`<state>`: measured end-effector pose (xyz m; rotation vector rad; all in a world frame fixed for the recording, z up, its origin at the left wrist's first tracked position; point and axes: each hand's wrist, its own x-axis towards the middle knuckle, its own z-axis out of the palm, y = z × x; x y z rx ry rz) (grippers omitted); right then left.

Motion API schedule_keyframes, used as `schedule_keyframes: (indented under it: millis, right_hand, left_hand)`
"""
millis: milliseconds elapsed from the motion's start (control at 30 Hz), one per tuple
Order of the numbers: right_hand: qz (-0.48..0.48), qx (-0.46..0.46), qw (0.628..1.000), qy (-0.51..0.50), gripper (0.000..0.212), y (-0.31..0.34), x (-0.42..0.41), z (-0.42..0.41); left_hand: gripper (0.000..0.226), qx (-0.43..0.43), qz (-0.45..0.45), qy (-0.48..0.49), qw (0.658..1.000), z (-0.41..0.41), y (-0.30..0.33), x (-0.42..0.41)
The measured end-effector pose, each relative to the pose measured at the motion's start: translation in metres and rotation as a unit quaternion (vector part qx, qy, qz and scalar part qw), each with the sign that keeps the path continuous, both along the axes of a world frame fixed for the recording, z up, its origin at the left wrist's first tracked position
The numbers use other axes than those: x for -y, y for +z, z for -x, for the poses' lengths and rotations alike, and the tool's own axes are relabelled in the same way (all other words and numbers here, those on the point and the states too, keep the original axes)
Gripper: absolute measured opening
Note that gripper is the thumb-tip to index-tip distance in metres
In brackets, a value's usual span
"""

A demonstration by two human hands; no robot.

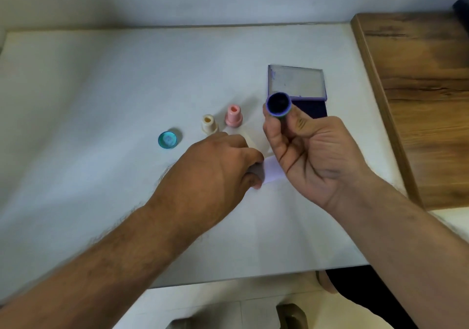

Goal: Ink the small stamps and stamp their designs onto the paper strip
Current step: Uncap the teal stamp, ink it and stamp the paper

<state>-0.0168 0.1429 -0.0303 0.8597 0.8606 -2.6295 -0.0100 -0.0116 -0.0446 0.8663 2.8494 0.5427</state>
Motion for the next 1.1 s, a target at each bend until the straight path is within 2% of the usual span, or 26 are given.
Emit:
schedule_keyframes:
  millis: [67,333,600,700,833,900,1000,1033,1100]
  right_hand:
    - [-0.019,-0.012,1.0,0.012,0.019,-0.005,0.003,-0.005]
    - [-0.123,-0.043,0.99,0.053,0.018,-0.018,0.011,-0.01]
    - [-0.219,-0.062,0.972,0.06,0.016,-0.019,0.02,-0.011]
    - [-0.284,-0.109,0.948,0.097,0.018,-0.018,0.023,-0.013]
    - [-0.41,-0.209,0.869,0.181,0.021,-0.016,0.03,-0.021]
    - [-0.506,-0.242,0.795,0.23,0.019,-0.015,0.034,-0.028]
    - [-0.642,-0.292,0.655,0.271,0.021,-0.016,0.041,-0.035]
    - [-0.663,-0.312,0.622,0.276,0.021,-0.016,0.042,-0.037]
    - [-0.679,-0.338,0.589,0.278,0.022,-0.019,0.043,-0.038]
  left_hand:
    - [0.002,0.005,-0.009,0.003,1.0,-0.001,0.0,0.001]
    - [0.035,0.07,0.017,0.079,0.994,-0.01,0.01,0.039]
    - [0.034,0.083,0.031,0.114,0.99,-0.023,0.014,0.076]
    - [0.031,0.089,0.039,0.118,0.988,-0.027,0.015,0.082]
    - [0.033,0.099,0.045,0.116,0.987,-0.024,0.015,0.081]
    - [0.033,0.104,0.052,0.114,0.987,-0.022,0.014,0.081]
    - [0.033,0.115,0.055,0.114,0.985,-0.02,0.015,0.08]
    - [0.033,0.12,0.056,0.116,0.984,-0.02,0.016,0.08]
    - [0.034,0.13,0.064,0.117,0.983,-0.018,0.016,0.078]
